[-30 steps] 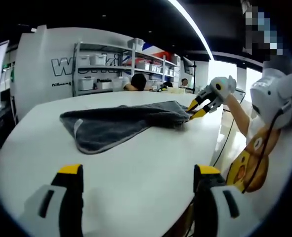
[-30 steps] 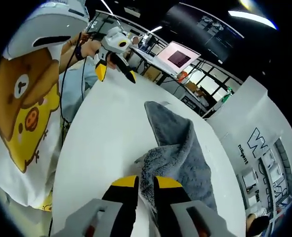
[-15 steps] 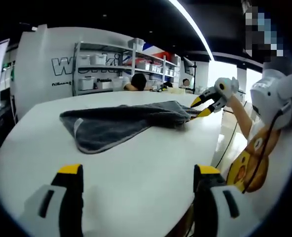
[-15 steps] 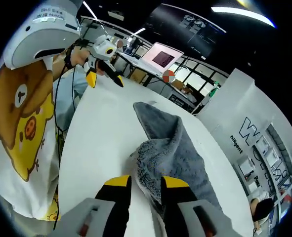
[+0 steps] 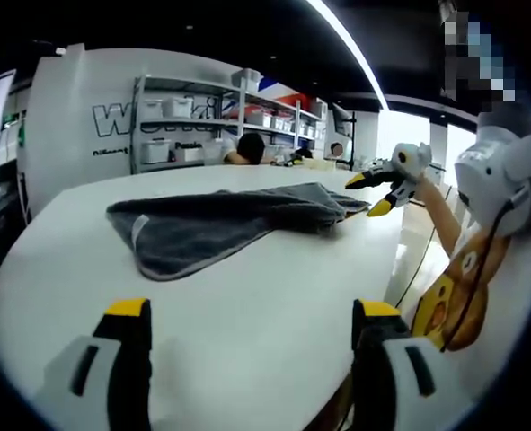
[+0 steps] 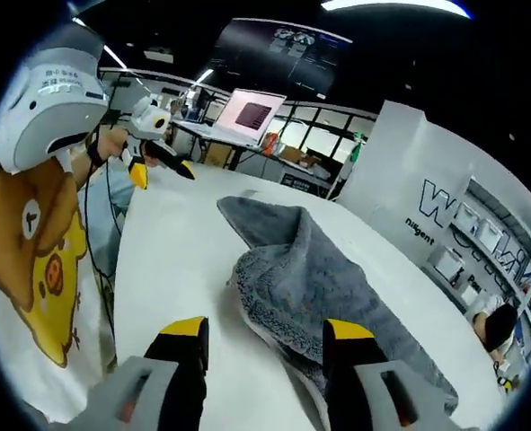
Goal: Fold the towel on the table until its edges align and the towel forms a compact rectangular stack.
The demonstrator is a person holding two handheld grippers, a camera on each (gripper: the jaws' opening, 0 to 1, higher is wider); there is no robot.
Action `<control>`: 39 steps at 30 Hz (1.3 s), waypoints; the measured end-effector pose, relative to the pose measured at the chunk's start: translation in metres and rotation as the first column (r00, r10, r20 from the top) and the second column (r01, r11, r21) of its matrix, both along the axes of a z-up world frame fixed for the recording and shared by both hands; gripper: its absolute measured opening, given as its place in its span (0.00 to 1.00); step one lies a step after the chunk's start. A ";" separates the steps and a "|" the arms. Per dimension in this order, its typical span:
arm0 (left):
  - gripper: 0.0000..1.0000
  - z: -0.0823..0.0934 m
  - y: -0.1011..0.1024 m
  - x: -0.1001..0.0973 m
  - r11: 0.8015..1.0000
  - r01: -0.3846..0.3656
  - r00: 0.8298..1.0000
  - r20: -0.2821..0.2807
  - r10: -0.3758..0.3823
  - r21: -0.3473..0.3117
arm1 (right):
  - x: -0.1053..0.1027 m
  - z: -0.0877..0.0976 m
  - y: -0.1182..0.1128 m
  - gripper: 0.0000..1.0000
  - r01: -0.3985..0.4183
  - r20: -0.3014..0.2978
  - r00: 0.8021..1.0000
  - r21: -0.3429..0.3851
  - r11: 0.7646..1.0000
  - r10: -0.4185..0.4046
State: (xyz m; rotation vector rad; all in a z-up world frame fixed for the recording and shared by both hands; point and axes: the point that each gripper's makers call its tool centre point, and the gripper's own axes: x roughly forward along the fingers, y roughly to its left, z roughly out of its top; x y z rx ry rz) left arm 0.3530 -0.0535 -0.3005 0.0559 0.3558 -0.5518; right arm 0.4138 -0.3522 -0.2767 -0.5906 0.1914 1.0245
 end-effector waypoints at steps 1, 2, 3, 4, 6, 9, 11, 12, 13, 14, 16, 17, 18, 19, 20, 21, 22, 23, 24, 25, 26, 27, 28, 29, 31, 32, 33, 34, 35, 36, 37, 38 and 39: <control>0.97 0.000 0.000 0.000 1.000 -0.002 1.000 0.001 0.002 0.000 | 0.001 0.002 -0.003 0.54 0.012 -0.004 1.000 0.015 1.000 -0.012; 0.97 0.001 0.001 -0.001 1.000 -0.005 1.000 0.001 0.005 0.000 | 0.001 0.003 -0.006 0.54 0.031 -0.014 0.999 0.036 0.999 -0.030; 0.97 0.001 0.002 -0.001 1.000 -0.007 1.000 0.002 0.007 0.001 | 0.002 0.003 -0.010 0.56 0.055 -0.036 0.998 0.055 0.997 -0.053; 0.97 0.001 0.003 -0.001 1.000 -0.008 1.000 0.001 0.008 0.001 | 0.003 0.004 -0.014 0.57 0.087 -0.058 0.995 0.077 0.993 -0.083; 0.97 0.001 0.004 -0.001 1.000 -0.012 1.000 0.001 0.012 0.000 | 0.005 0.001 -0.026 0.57 0.158 -0.122 0.982 0.101 0.982 -0.145; 0.97 0.001 0.004 -0.001 1.000 -0.013 1.000 0.001 0.013 0.001 | 0.004 -0.002 -0.042 0.62 0.228 -0.176 0.963 0.121 0.966 -0.205; 0.97 0.001 0.003 -0.001 1.000 -0.012 1.000 0.000 0.012 0.001 | 0.004 -0.002 -0.050 0.65 0.255 -0.179 0.956 0.125 0.959 -0.231; 0.97 0.001 0.003 0.000 1.000 -0.011 1.000 -0.001 0.011 0.002 | 0.003 -0.004 -0.055 0.67 0.272 -0.186 0.951 0.118 0.955 -0.248; 0.97 0.000 0.002 0.001 1.000 -0.010 1.000 -0.003 0.010 0.002 | 0.002 -0.006 -0.060 0.69 0.298 -0.196 0.942 0.110 0.948 -0.273; 0.97 0.000 0.001 0.002 1.000 -0.008 1.000 -0.005 0.008 0.003 | 0.001 -0.007 -0.065 0.71 0.312 -0.196 0.937 0.104 0.944 -0.288; 0.97 0.000 -0.001 0.003 1.000 -0.001 1.000 -0.005 0.001 0.003 | -0.001 -0.009 -0.072 0.75 0.333 -0.191 0.931 0.094 0.938 -0.311; 0.97 0.000 -0.001 0.004 1.000 0.001 1.000 -0.006 -0.001 0.003 | -0.002 -0.010 -0.076 0.80 0.346 -0.197 0.925 0.090 0.934 -0.324; 0.97 0.000 -0.003 0.004 1.000 0.004 1.000 -0.006 -0.004 0.004 | -0.004 -0.012 -0.080 0.82 0.359 -0.203 0.920 0.090 0.929 -0.336; 0.97 0.000 -0.003 0.005 1.000 0.008 1.000 -0.005 -0.008 0.004 | -0.005 -0.012 -0.081 0.84 0.365 -0.205 0.917 0.091 0.927 -0.341; 0.97 0.001 -0.004 0.005 1.000 0.010 1.000 -0.005 -0.010 0.005 | -0.006 -0.013 -0.082 0.85 0.371 -0.207 0.915 0.091 0.924 -0.346; 0.97 0.001 -0.004 0.005 1.000 0.011 1.000 -0.004 -0.011 0.006 | -0.006 -0.013 -0.083 0.87 0.376 -0.208 0.913 0.095 0.922 -0.351; 0.97 0.001 -0.003 0.005 1.000 0.010 1.000 -0.005 -0.010 0.006 | -0.007 -0.014 -0.085 0.89 0.385 -0.218 0.908 0.107 0.917 -0.357; 0.97 0.001 -0.003 0.006 1.000 0.009 1.000 -0.005 -0.009 0.006 | -0.008 -0.014 -0.087 0.91 0.395 -0.227 0.904 0.118 0.911 -0.363; 0.97 0.001 -0.002 0.006 1.000 0.008 1.000 -0.005 -0.008 0.006 | -0.010 -0.015 -0.088 0.91 0.405 -0.236 0.899 0.130 0.905 -0.368; 0.97 0.001 -0.002 0.006 1.000 0.008 1.000 -0.006 -0.008 0.007 | -0.011 -0.015 -0.090 0.91 0.415 -0.246 0.894 0.141 0.899 -0.374; 0.97 0.001 -0.002 0.006 1.000 0.007 1.000 -0.006 -0.007 0.007 | -0.011 -0.016 -0.091 0.93 0.421 -0.249 0.891 0.143 0.896 -0.379; 0.97 0.001 -0.001 0.006 1.000 0.006 1.000 -0.006 -0.006 0.006 | -0.011 -0.017 -0.094 0.93 0.431 -0.251 0.886 0.140 0.891 -0.390; 0.97 0.001 -0.001 0.006 1.000 0.005 1.000 -0.006 -0.005 0.006 | -0.012 -0.018 -0.096 0.93 0.442 -0.252 0.881 0.137 0.887 -0.400; 0.97 0.000 -0.001 0.006 1.000 0.003 1.000 -0.007 -0.003 0.006 | -0.012 -0.018 -0.099 0.94 0.452 -0.254 0.876 0.134 0.882 -0.410; 0.97 0.000 0.000 0.006 1.000 0.002 1.000 -0.007 -0.002 0.005 | -0.012 -0.019 -0.102 0.94 0.465 -0.255 0.869 0.131 0.875 -0.424; 0.97 0.000 0.000 0.006 1.000 0.001 1.000 -0.007 -0.001 0.005 | -0.011 -0.020 -0.109 0.95 0.487 -0.254 0.858 0.128 0.864 -0.446; 0.97 0.000 0.000 0.005 1.000 -0.001 1.000 -0.008 0.001 0.004 | -0.011 -0.020 -0.112 0.96 0.494 -0.253 0.855 0.127 0.860 -0.454; 0.97 0.000 0.001 0.005 1.000 -0.003 1.000 -0.007 0.003 0.004 | -0.011 -0.020 -0.114 0.97 0.502 -0.251 0.851 0.126 0.856 -0.462; 0.97 0.000 0.001 0.005 1.000 -0.004 1.000 -0.007 0.004 0.005 | -0.011 -0.020 -0.117 0.98 0.508 -0.249 0.847 0.120 0.853 -0.470; 0.97 0.000 0.002 0.005 1.000 -0.005 1.000 -0.007 0.005 0.005 | -0.012 -0.020 -0.120 0.99 0.515 -0.246 0.843 0.114 0.850 -0.478; 0.97 -0.001 0.002 0.005 1.000 -0.008 1.000 -0.008 0.008 0.004 | -0.012 -0.021 -0.123 0.99 0.521 -0.242 0.840 0.113 0.846 -0.485; 0.97 -0.001 0.003 0.005 1.000 -0.011 1.000 -0.008 0.011 0.004 | -0.013 -0.021 -0.126 0.99 0.527 -0.239 0.837 0.111 0.843 -0.492; 0.97 -0.001 0.004 0.005 1.000 -0.013 1.000 -0.009 0.013 0.004 | -0.013 -0.021 -0.129 0.99 0.533 -0.235 0.834 0.110 0.839 -0.499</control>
